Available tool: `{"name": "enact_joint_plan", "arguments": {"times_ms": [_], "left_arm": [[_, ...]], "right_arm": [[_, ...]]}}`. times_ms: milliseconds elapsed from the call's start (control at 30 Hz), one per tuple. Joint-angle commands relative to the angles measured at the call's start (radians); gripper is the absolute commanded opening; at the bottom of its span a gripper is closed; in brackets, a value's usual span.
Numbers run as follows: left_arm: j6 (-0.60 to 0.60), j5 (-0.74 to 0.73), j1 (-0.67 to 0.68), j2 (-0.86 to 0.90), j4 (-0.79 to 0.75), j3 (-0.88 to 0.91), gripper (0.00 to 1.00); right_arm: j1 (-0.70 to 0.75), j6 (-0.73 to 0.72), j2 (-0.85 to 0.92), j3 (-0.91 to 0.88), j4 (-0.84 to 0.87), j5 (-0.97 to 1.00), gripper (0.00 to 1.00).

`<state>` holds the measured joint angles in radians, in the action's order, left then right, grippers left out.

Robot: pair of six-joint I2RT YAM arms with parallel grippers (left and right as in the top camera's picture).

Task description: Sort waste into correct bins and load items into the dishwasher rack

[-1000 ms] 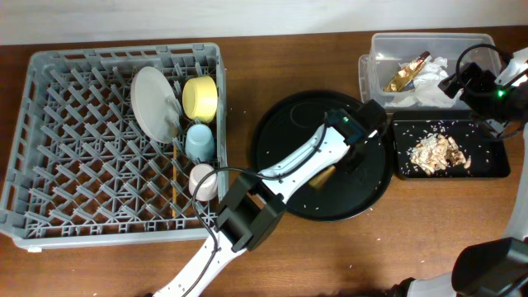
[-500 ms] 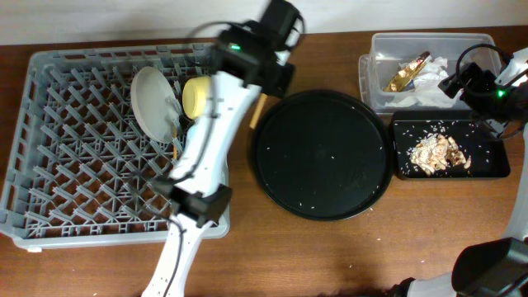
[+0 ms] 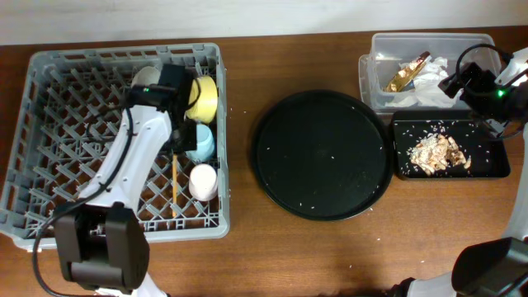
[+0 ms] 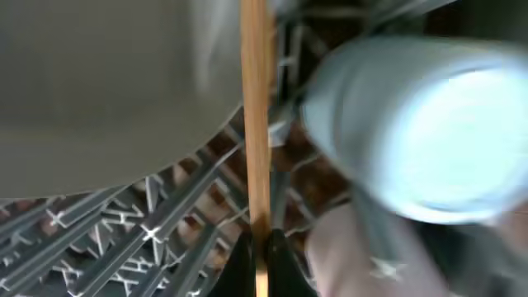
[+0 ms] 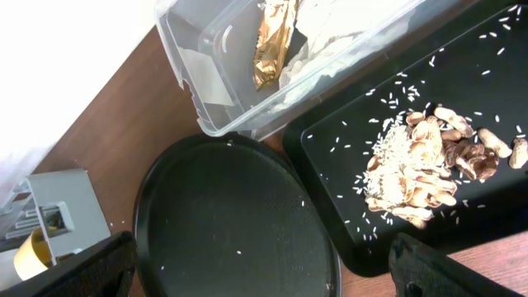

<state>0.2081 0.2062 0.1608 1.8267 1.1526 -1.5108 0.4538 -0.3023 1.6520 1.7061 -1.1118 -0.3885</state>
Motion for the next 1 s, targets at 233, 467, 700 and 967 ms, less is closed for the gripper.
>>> {"name": "enact_joint_plan", "arguments": {"times_ms": [233,467,700,967], "left_arm": [[-0.079,-0.063,-0.026,-0.021,-0.067,0.02,0.72],[-0.079,-0.185,0.159,-0.549,0.142,-0.046,1.0],[-0.079,-0.135,0.212,-0.911,0.264,-0.041,1.0],[-0.487,-0.293,-0.2,-1.352,-0.843,0.905,1.0]], "right_arm": [[-0.002,0.011,-0.011,0.009,0.0,0.008,0.98],[-0.002,0.011,-0.011,0.009,0.0,0.008,0.99],[-0.002,0.011,-0.011,0.009,0.0,0.008,0.99],[-0.002,0.011,-0.011,0.009,0.0,0.008,0.99]]}}
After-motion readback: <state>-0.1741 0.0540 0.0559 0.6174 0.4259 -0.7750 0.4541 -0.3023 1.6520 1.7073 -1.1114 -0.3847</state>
